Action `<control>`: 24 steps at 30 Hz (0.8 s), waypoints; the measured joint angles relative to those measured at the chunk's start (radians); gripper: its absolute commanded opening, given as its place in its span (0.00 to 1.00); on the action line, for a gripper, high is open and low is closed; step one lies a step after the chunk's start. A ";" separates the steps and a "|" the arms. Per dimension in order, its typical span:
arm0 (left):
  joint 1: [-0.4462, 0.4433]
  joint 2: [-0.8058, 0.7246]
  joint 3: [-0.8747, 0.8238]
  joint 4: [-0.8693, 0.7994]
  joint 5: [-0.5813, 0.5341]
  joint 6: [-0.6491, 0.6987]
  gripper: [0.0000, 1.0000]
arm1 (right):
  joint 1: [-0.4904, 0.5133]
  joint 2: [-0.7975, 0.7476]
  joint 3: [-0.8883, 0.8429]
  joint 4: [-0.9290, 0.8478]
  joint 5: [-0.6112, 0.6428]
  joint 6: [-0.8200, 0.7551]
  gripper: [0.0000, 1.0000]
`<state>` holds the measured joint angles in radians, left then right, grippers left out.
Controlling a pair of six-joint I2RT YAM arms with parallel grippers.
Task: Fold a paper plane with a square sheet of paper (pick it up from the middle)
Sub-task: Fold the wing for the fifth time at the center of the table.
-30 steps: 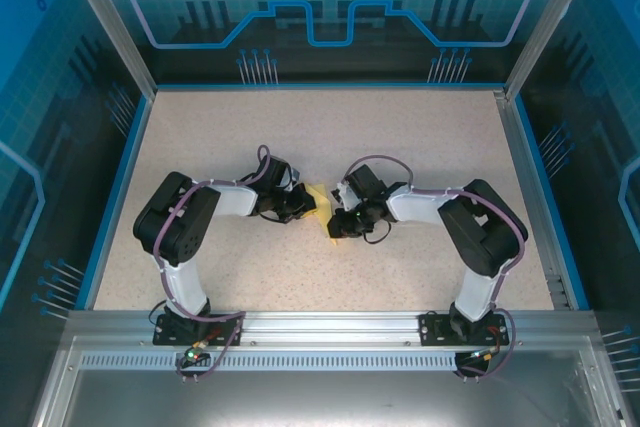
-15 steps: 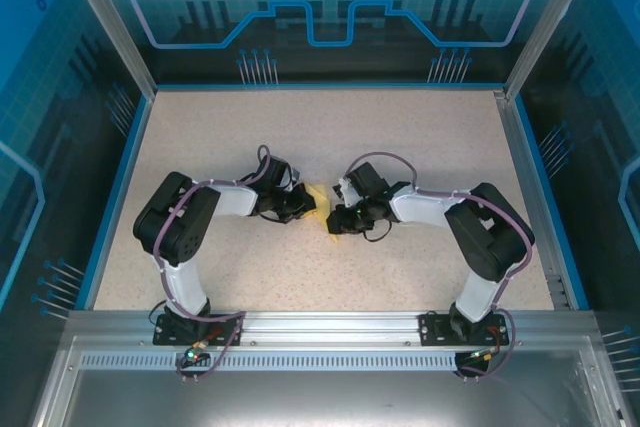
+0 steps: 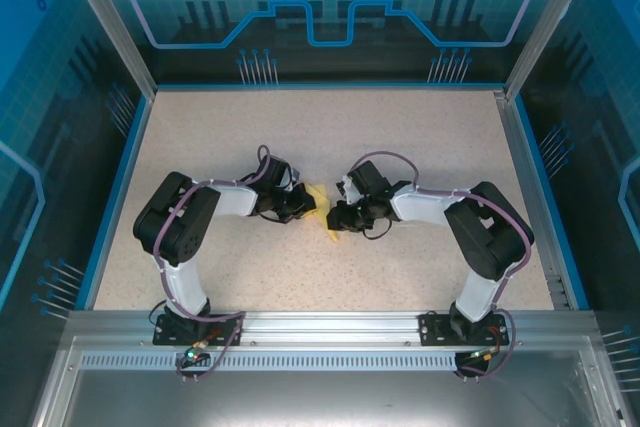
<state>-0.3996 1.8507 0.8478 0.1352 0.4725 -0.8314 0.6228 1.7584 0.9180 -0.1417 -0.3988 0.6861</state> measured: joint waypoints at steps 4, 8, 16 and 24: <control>0.000 0.000 0.000 0.000 0.000 0.000 0.08 | -0.002 0.000 0.000 0.001 -0.002 0.014 0.16; 0.000 0.000 0.000 0.000 0.000 0.000 0.08 | -0.002 0.000 0.000 0.002 -0.004 0.026 0.18; 0.000 0.000 0.000 0.000 0.000 0.000 0.08 | -0.002 0.000 -0.021 0.029 -0.036 0.060 0.12; 0.000 0.000 0.000 0.000 0.000 0.000 0.08 | 0.002 0.022 -0.021 0.038 -0.058 0.071 0.11</control>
<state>-0.3996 1.8507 0.8478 0.1352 0.4725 -0.8318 0.6250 1.7802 0.8974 -0.1036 -0.4564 0.7567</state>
